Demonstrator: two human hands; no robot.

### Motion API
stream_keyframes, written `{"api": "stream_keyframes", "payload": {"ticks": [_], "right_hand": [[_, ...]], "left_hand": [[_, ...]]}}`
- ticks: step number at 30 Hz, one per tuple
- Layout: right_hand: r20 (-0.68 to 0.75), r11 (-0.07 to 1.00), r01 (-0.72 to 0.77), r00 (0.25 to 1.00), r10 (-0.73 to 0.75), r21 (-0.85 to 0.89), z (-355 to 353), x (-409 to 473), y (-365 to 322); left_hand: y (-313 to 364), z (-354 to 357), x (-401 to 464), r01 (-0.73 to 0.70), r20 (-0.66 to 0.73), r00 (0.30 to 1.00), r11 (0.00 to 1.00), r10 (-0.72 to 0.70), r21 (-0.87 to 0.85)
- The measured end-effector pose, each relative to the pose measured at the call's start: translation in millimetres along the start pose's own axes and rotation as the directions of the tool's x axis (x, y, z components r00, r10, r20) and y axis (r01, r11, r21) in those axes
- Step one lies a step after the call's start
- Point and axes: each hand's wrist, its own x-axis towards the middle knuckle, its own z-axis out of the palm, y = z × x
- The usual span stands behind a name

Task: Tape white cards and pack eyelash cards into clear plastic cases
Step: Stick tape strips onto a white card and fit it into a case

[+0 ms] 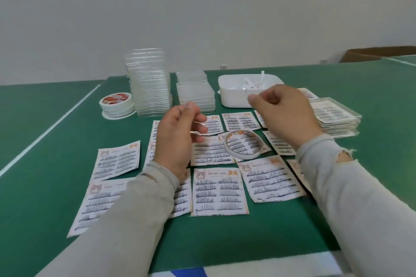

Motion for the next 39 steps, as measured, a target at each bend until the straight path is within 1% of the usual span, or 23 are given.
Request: {"api": "stream_keyframes", "payload": {"ticks": [3,5,7,8,10,12,14,15,16,18,21,25,26,29,30,31,32,33,34,35,36,37,39], "right_hand": [[0.019,0.987,0.116,0.993,-0.119,0.108,51,-21,-27],[0.013,0.976,0.212,0.977,-0.213,0.056,67,-33,-27],[0.024,0.958,0.286,0.958,-0.286,0.009,69,-37,-20],[0.024,0.955,0.298,0.954,-0.297,-0.012,66,-37,-15],[0.031,0.965,0.259,0.965,-0.259,-0.024,60,-35,-7],[0.028,0.979,0.202,0.979,-0.202,-0.013,56,-32,0],[0.017,0.985,0.173,0.985,-0.173,-0.008,54,-31,1],[0.018,0.986,0.164,0.986,-0.164,-0.003,53,-31,1],[0.021,0.987,0.158,0.987,-0.158,0.001,53,-30,0],[0.027,0.988,0.157,0.987,-0.157,0.003,52,-30,0],[0.029,0.988,0.155,0.987,-0.155,0.005,51,-31,0],[0.027,0.988,0.152,0.988,-0.152,-0.001,51,-32,0],[0.027,0.988,0.151,0.988,-0.151,0.000,50,-32,0],[0.028,0.989,0.148,0.989,-0.148,0.021,50,-31,0],[0.024,0.989,0.147,0.989,-0.148,0.026,51,-31,0],[0.016,0.988,0.149,0.989,-0.149,0.028,52,-31,1],[0.005,0.988,0.149,0.989,-0.150,0.042,53,-31,1],[0.003,0.986,0.147,0.989,-0.147,0.078,54,-31,0],[0.028,0.979,0.133,0.990,-0.139,0.156,55,-31,-1],[0.092,0.958,0.098,0.988,-0.127,0.270,55,-31,-2],[0.183,0.918,0.031,0.977,-0.112,0.394,54,-33,-5],[0.280,0.870,-0.056,0.955,-0.096,0.490,53,-34,-8],[0.378,0.802,-0.168,0.923,-0.077,0.573,54,-35,-7]], "left_hand": [[2,2,-7,-0.087,-0.023,0.996,0.985,0.091,0.152],[8,6,-9,-0.116,-0.034,0.991,0.967,0.127,0.228],[18,2,-6,-0.178,-0.001,0.981,0.906,0.193,0.384],[25,-3,-3,-0.208,0.041,0.975,0.834,0.218,0.512],[40,-26,6,-0.179,0.091,0.981,0.601,0.173,0.779],[52,-58,15,-0.042,0.045,0.999,0.283,-0.004,0.958],[55,-84,17,0.089,-0.091,0.979,-0.023,-0.182,0.996],[54,-93,16,0.128,-0.153,0.959,-0.118,-0.238,0.985],[51,-98,15,0.154,-0.196,0.941,-0.170,-0.276,0.973],[44,-105,14,0.193,-0.249,0.917,-0.200,-0.312,0.961],[39,-108,15,0.220,-0.269,0.918,-0.189,-0.290,0.957],[41,-111,20,0.257,-0.262,0.920,-0.057,-0.293,0.965],[43,-112,20,0.256,-0.260,0.924,-0.048,-0.282,0.965],[61,-117,20,0.237,-0.248,0.952,-0.078,-0.179,0.968],[70,-119,19,0.239,-0.243,0.963,-0.052,-0.119,0.970],[79,-121,18,0.235,-0.234,0.971,0.028,-0.037,0.971],[88,-120,16,0.215,-0.225,0.973,0.170,0.043,0.962],[95,-114,13,0.176,-0.224,0.970,0.366,0.091,0.914],[99,-104,9,0.123,-0.206,0.975,0.576,0.081,0.808],[100,-90,5,0.081,-0.149,0.989,0.739,0.026,0.669],[96,-76,2,0.072,-0.061,0.997,0.825,-0.045,0.560],[90,-62,-2,0.083,0.027,0.993,0.858,-0.112,0.506],[74,-38,-6,0.100,0.138,0.971,0.859,-0.193,0.503]]}}
